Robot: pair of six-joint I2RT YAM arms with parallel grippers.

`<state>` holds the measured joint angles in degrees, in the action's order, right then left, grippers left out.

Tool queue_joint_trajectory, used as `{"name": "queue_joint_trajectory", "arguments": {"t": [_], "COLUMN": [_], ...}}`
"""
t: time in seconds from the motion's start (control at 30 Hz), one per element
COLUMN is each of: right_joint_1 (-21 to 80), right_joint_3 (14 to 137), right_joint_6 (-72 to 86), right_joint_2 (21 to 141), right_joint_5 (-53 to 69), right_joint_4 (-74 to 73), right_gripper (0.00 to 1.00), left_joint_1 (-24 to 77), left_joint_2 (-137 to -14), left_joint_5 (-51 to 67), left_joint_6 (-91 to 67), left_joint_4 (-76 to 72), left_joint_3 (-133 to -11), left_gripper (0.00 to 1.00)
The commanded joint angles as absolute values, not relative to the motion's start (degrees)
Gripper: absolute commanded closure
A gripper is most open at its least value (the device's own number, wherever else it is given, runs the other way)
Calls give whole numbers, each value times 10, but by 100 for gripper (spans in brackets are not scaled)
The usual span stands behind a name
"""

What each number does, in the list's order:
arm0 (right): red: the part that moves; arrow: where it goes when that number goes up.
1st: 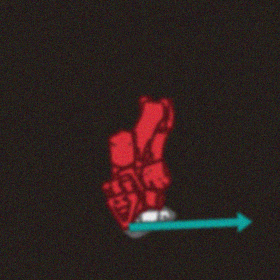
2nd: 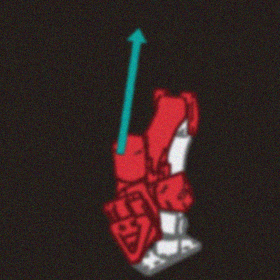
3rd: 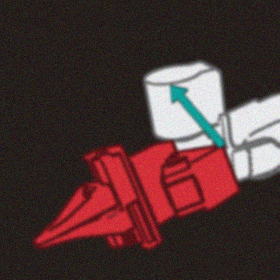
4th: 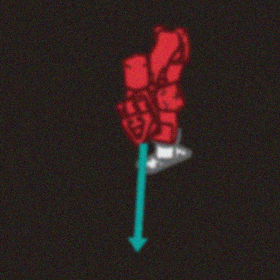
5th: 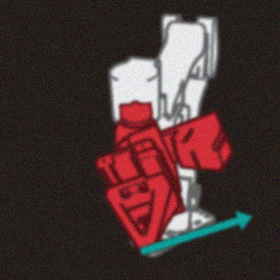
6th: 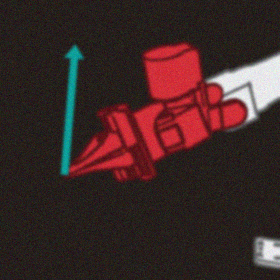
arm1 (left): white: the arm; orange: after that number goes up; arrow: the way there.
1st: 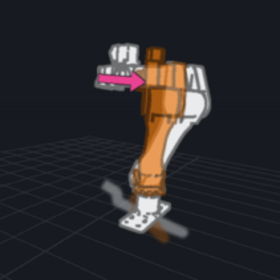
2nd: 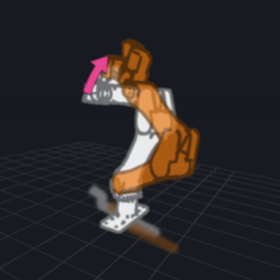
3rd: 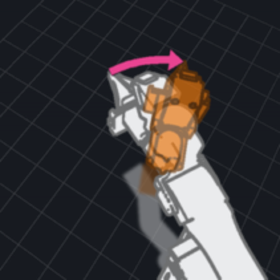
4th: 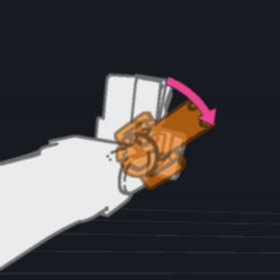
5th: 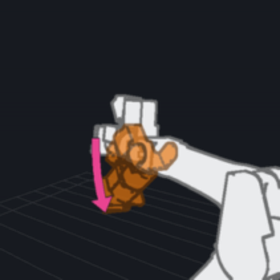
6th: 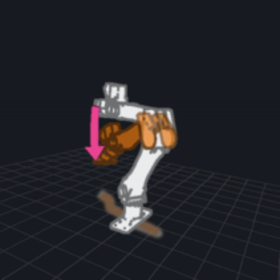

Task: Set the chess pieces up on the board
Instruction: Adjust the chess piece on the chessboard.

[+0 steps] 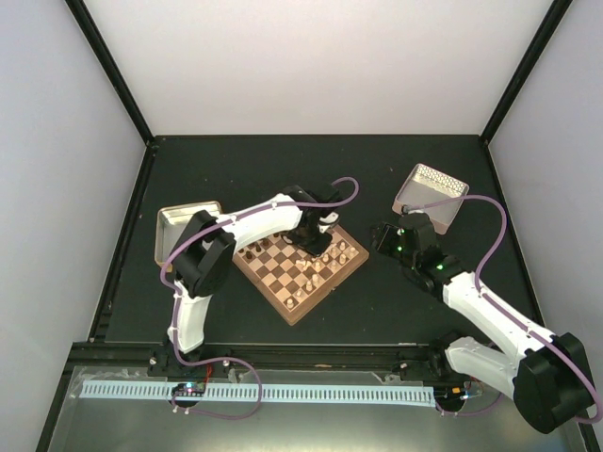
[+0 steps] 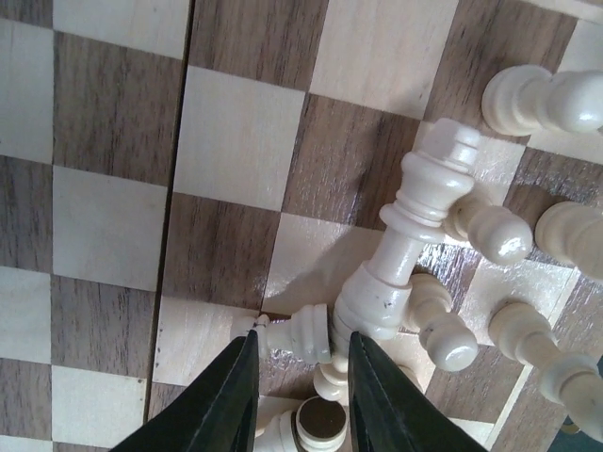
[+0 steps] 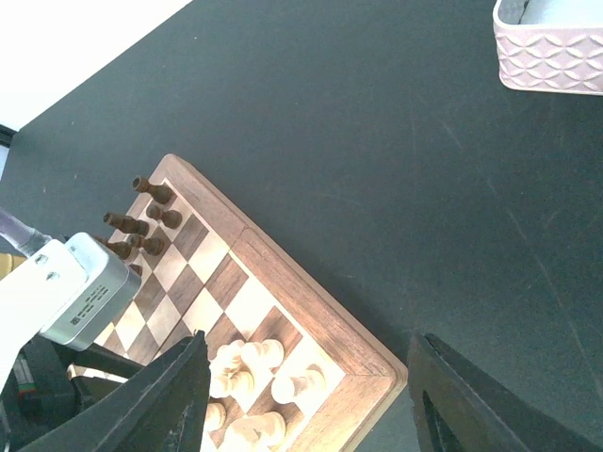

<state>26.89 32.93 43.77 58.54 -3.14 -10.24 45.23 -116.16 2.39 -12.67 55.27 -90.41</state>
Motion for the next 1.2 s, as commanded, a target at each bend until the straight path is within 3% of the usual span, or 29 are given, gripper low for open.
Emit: {"name": "queue_joint_trajectory", "arguments": {"t": [0.0, 0.87, 1.17], "right_joint_1": [265, 265, 265], "right_joint_3": [322, 320, 320], "right_joint_6": [436, 437, 438], "right_joint_2": [576, 578, 581], "right_joint_5": [-33, -32, -29], "right_joint_4": [-82, -80, -78], "right_gripper": [41, 41, 41], "left_joint_1": [450, 425, 425], "left_joint_2": [-1173, -1184, -1125], "left_joint_5": [26, -81, -29], "left_joint_6": [-118, -141, -126], "left_joint_4": [549, 563, 545], "left_joint_3": [-931, -914, -918], "left_gripper": [71, 80, 77]}}
